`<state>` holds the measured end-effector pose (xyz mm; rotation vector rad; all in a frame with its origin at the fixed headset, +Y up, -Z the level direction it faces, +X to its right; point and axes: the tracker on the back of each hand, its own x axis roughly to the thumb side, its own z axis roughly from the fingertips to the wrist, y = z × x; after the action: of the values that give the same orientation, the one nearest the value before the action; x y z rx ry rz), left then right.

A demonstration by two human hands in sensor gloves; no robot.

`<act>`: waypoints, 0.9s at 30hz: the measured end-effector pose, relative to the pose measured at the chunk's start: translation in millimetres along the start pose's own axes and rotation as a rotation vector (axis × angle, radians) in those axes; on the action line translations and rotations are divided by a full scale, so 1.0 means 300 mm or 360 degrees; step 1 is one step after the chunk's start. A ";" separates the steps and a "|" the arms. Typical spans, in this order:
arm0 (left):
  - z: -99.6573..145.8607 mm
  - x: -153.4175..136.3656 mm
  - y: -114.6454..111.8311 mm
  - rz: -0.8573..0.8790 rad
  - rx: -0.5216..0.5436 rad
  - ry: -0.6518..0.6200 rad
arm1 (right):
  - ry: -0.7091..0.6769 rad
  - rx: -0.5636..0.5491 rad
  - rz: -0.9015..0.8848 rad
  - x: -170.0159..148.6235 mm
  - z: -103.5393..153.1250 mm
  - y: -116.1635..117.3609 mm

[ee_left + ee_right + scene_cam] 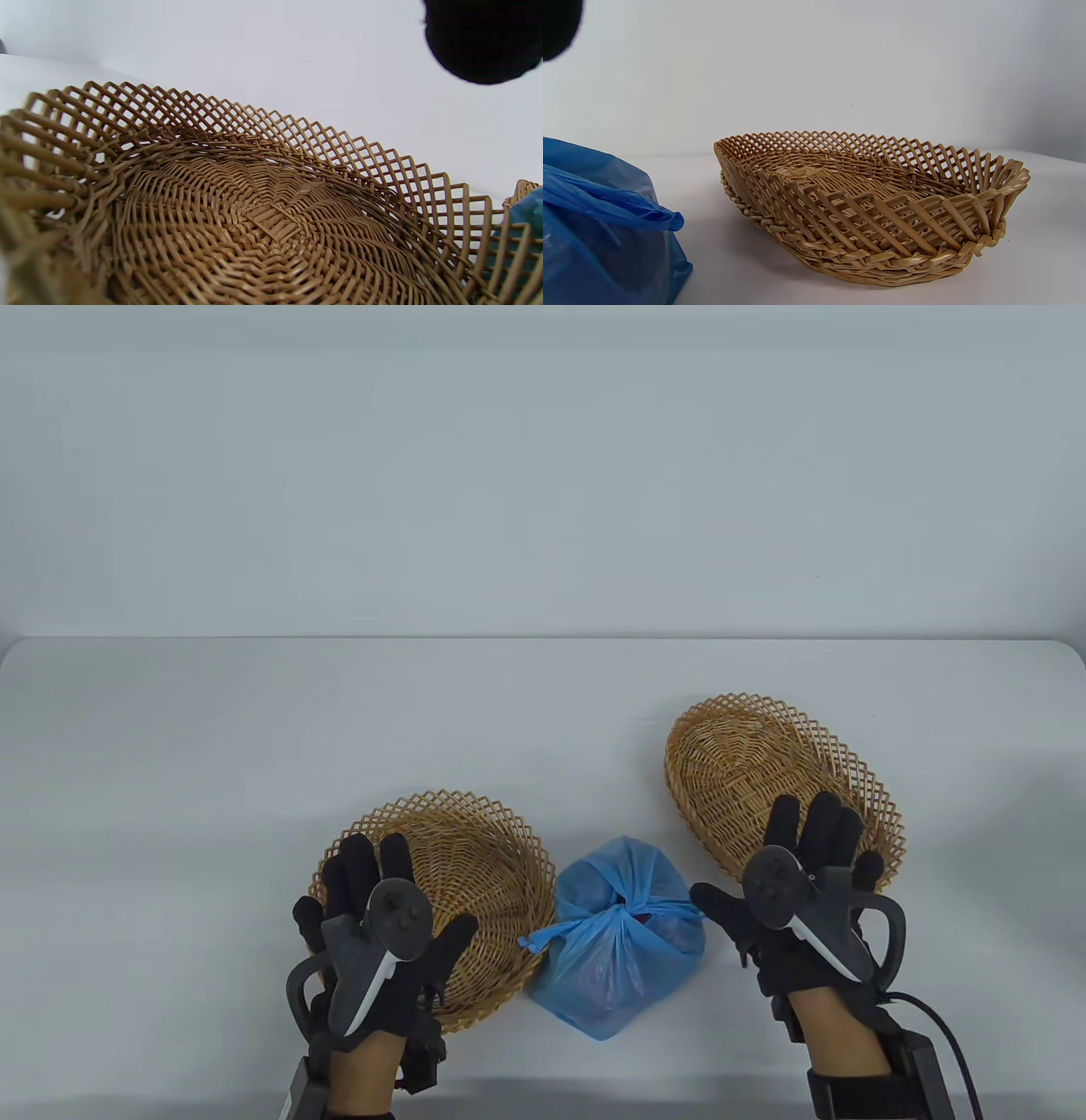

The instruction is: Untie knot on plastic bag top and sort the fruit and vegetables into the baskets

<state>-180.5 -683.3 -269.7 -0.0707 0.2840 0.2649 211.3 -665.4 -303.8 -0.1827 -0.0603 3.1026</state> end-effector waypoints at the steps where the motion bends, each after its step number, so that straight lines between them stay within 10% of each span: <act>1: -0.001 0.000 -0.001 0.0007 -0.0007 -0.0001 | -0.0002 0.0000 -0.0003 0.000 0.000 -0.001; 27: 0.117 0.200 -0.008 -0.0033 0.0269 -0.0592 | -0.0373 -0.0318 -0.0329 0.141 0.068 -0.046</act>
<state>-114.9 -667.1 -253.1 0.1418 -0.0647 0.2278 167.3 -650.9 -287.8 0.1728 -0.3704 2.8911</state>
